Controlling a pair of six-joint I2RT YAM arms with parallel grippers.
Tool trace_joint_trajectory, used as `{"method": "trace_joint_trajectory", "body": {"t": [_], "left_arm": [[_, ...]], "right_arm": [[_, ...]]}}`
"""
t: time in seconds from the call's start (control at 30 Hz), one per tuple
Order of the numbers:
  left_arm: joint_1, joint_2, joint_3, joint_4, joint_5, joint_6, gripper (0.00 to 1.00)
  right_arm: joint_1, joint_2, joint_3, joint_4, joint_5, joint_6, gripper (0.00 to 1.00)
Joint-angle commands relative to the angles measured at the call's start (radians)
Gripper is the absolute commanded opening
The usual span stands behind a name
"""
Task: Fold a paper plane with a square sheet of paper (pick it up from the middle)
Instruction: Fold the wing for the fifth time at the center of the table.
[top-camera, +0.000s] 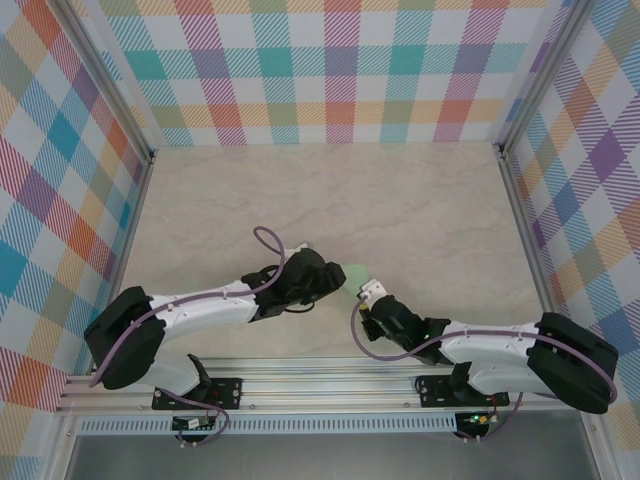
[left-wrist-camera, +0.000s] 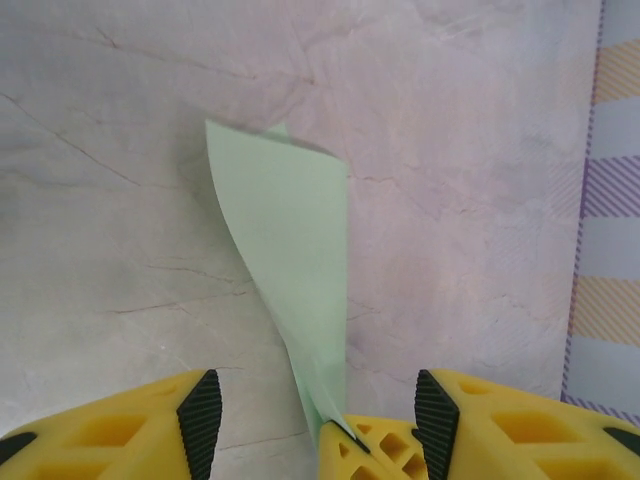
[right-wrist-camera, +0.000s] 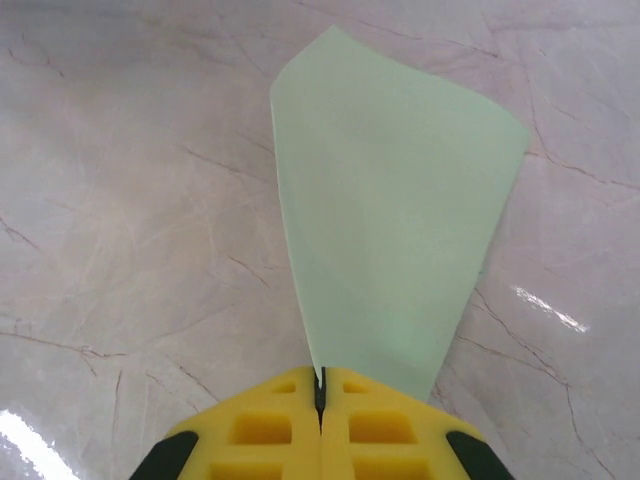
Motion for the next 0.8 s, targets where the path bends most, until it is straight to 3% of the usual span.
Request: {"method": "trace_joint_trajectory", "body": {"t": [0.0,0.3,0.57,0.77], "left_arm": [[0.007,-0.027,-0.018,-0.062,-0.059,0.026,0.56],[0.007,-0.012,-0.015,-0.037,-0.041,0.032,0.52],[0.006,0.028,-0.009,0.011,-0.008,0.033,0.45],[0.004,0.089,0.019,0.046,0.032,0.036,0.48]], "right_arm": [[-0.068,-0.058,-0.031,0.058,-0.186,0.086,0.00],[-0.199,0.007,-0.033,0.095,-0.389,0.189,0.00],[-0.252,0.029,-0.053,0.159,-0.417,0.311,0.00],[-0.277,0.033,-0.065,0.173,-0.418,0.399,0.00]]}}
